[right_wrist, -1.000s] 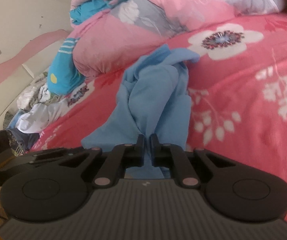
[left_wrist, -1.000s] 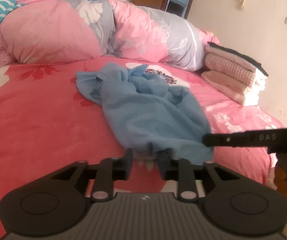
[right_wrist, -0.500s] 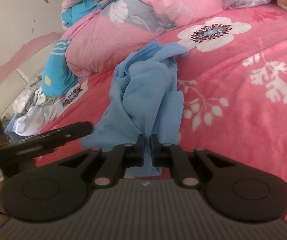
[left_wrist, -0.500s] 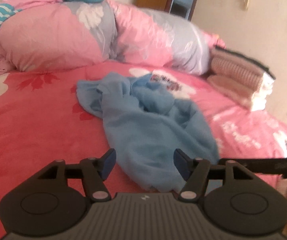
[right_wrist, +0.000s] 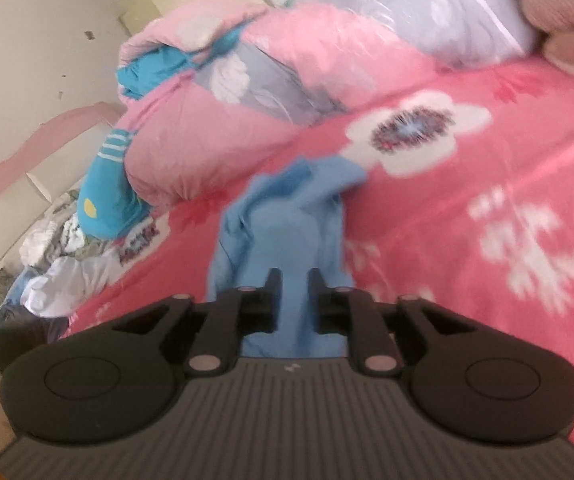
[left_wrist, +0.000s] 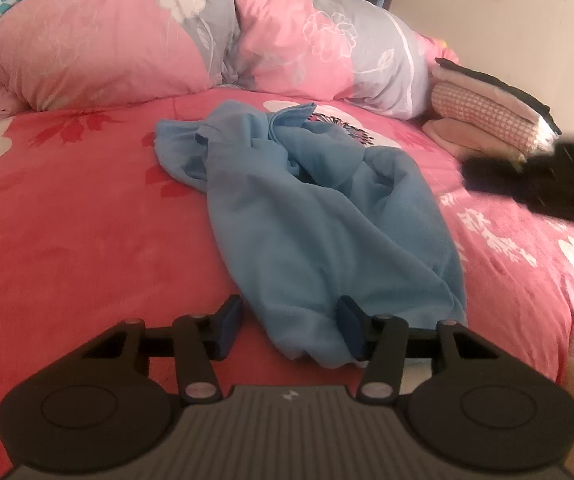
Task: Fold clothes
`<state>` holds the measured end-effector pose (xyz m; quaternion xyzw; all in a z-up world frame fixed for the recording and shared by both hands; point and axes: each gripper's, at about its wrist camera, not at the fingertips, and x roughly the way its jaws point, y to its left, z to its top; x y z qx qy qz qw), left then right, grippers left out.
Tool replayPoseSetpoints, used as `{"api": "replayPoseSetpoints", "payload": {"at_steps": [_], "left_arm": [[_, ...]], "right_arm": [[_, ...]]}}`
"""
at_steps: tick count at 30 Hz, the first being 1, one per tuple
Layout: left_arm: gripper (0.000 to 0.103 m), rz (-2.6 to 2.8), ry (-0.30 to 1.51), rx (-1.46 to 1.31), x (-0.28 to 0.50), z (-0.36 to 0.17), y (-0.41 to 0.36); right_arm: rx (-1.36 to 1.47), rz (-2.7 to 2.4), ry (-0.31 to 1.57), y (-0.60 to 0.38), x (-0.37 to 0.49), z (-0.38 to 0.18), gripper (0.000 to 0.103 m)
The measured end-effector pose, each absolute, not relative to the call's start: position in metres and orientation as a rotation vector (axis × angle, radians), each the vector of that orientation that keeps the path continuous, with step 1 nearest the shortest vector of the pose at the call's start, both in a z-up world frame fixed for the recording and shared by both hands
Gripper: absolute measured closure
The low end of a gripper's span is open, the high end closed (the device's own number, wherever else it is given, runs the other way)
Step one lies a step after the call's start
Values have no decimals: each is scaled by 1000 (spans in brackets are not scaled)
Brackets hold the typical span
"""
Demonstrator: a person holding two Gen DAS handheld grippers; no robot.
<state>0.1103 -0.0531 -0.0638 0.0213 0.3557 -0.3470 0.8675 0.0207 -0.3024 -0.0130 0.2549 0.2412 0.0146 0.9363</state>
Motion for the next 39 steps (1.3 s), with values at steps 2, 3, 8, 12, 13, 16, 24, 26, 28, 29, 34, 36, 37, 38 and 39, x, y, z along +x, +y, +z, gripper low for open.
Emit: {"api": "replayPoseSetpoints", "payload": {"at_steps": [2, 3, 8, 12, 13, 16, 24, 26, 28, 29, 34, 36, 37, 38, 39], "left_arm": [[51, -730, 746, 43, 110, -63, -53], [51, -732, 746, 43, 110, -63, -52], [52, -742, 747, 36, 110, -64, -49], [52, -746, 745, 33, 110, -64, -47], [52, -747, 744, 33, 110, -64, -46], [52, -749, 748, 22, 110, -64, -42], [55, -738, 769, -150, 122, -60, -8], [55, -727, 774, -185, 127, -61, -3], [55, -721, 780, -217, 131, -62, 0], [55, -720, 783, -233, 133, -63, 1], [55, -696, 746, -242, 130, -60, 7], [54, -684, 726, -241, 130, -59, 9], [52, -678, 716, -240, 130, -58, 10], [51, -669, 702, -232, 129, -57, 11], [51, -660, 689, -225, 128, -56, 12]], "right_arm": [[491, 62, 483, -296, 42, -7, 75], [476, 78, 487, -293, 53, -5, 74], [406, 142, 555, -269, 115, -6, 69], [365, 179, 638, -251, 148, -18, 68], [345, 186, 656, -246, 153, -22, 68], [266, 169, 690, -235, 155, -32, 72], [242, 177, 608, -244, 107, -28, 102], [236, 183, 593, -244, 95, -24, 103], [220, 179, 587, -242, 85, -21, 102], [224, 182, 593, -242, 84, -21, 99], [280, 198, 635, -242, 78, -23, 65], [292, 217, 640, -240, 74, -26, 56], [292, 223, 643, -238, 72, -27, 56], [289, 229, 646, -236, 71, -28, 58], [276, 232, 648, -234, 69, -29, 60]]}}
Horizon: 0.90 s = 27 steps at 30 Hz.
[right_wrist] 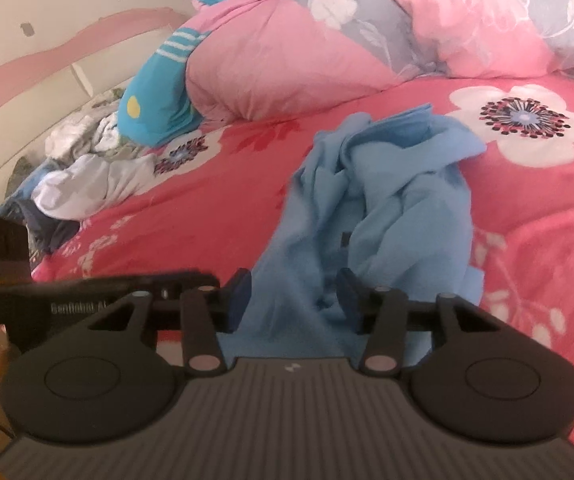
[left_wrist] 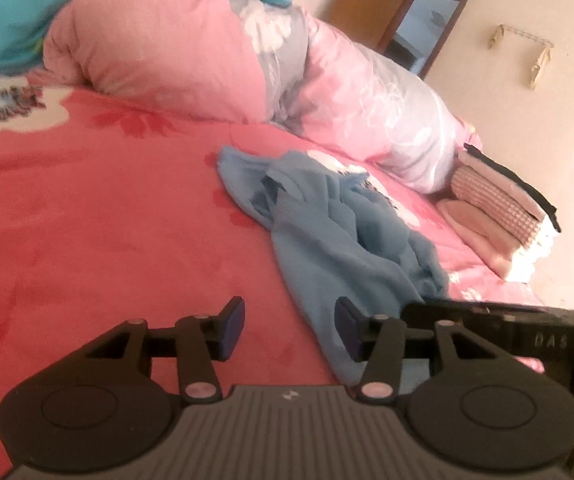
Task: Fold clothes
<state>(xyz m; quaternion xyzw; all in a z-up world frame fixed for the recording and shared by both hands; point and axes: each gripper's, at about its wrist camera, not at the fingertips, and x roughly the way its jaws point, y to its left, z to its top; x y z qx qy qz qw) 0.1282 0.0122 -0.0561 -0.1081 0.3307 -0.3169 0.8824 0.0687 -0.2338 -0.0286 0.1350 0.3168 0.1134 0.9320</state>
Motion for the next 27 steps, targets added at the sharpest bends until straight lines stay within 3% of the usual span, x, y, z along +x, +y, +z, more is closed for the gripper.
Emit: {"api": "replayPoseSetpoints", "payload": {"at_steps": [2, 4, 5, 10, 15, 22, 25, 27], "left_arm": [[48, -663, 676, -238, 127, -54, 17], [46, -677, 667, -265, 127, -53, 21], [43, -688, 664, -282, 127, -52, 24], [33, -770, 679, -355, 128, -51, 34], [34, -809, 717, -369, 130, -57, 36], [67, -752, 821, -301, 141, -78, 31], [77, -735, 815, -281, 141, -78, 32], [81, -725, 818, -275, 141, -79, 33]], "right_arm": [[251, 237, 653, -229, 65, -30, 84], [213, 238, 658, -222, 61, -31, 99], [186, 239, 654, -218, 58, -32, 101], [141, 325, 618, -193, 44, -24, 102], [140, 464, 608, -159, 43, -20, 102], [136, 568, 602, -117, 42, -33, 102], [100, 564, 612, -113, 37, -33, 96], [82, 571, 617, -120, 31, -27, 85]]}}
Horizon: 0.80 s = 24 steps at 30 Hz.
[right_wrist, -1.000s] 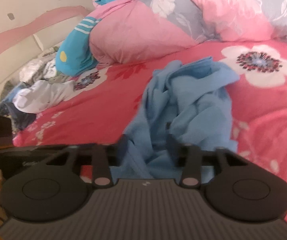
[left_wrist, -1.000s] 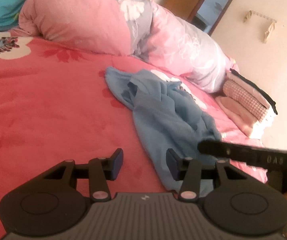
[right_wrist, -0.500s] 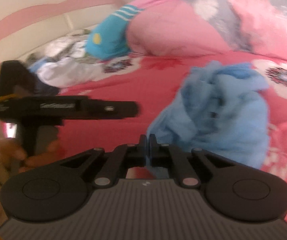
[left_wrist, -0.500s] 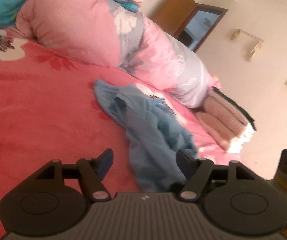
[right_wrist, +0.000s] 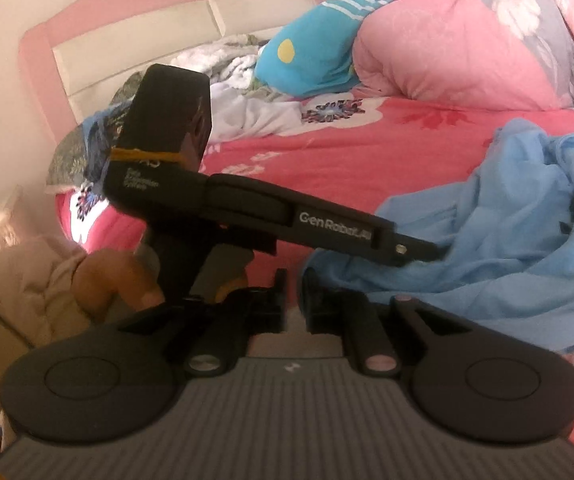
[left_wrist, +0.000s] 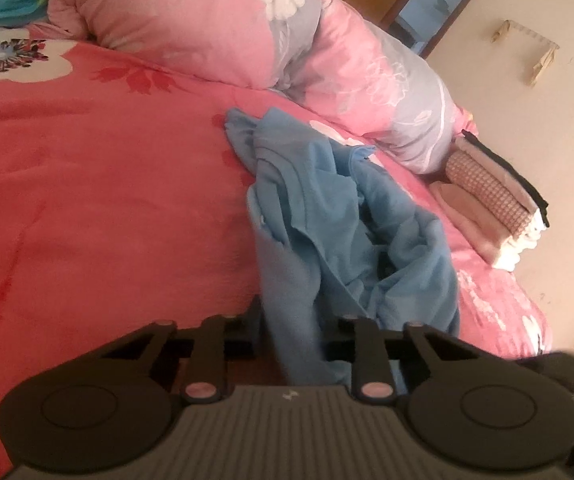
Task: Fold clothes
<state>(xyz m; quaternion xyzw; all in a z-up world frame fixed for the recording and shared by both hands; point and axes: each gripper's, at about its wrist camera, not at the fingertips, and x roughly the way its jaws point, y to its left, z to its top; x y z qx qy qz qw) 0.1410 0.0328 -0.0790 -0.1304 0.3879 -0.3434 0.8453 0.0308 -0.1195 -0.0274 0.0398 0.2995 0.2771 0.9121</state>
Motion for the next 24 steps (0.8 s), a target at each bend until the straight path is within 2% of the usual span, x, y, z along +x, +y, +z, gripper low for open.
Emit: {"api": "replayPoseSetpoints", "payload": {"at_steps": [2, 4, 5, 10, 12, 13, 14, 17, 18, 21, 24], "left_arm": [[83, -721, 825, -274, 142, -79, 34], [82, -722, 834, -286, 142, -79, 36], [82, -723, 838, -292, 143, -79, 38], [80, -719, 836, -274, 141, -79, 36], [77, -722, 838, -273, 140, -79, 36], [73, -727, 839, -271, 139, -79, 36], [67, -734, 836, -261, 137, -78, 35], [56, -755, 825, -232, 131, -75, 32], [56, -761, 821, -220, 129, -75, 31], [60, -759, 797, -130, 123, -73, 23], [66, -741, 769, -43, 117, -73, 16]], "right_arm": [[79, 578, 597, -133, 24, -16, 63], [77, 582, 576, -147, 19, -5, 57], [77, 571, 564, -156, 19, 2, 48], [42, 478, 522, -190, 50, 30, 43], [60, 442, 507, -201, 76, 36, 31], [57, 403, 511, -206, 91, 37, 20], [51, 362, 516, -210, 107, 38, 15], [-19, 226, 564, -219, 161, 31, 14], [-38, 172, 582, -222, 177, 27, 13], [-45, 8, 697, -244, 234, 5, 10], [75, -57, 842, -272, 270, -28, 12]]}}
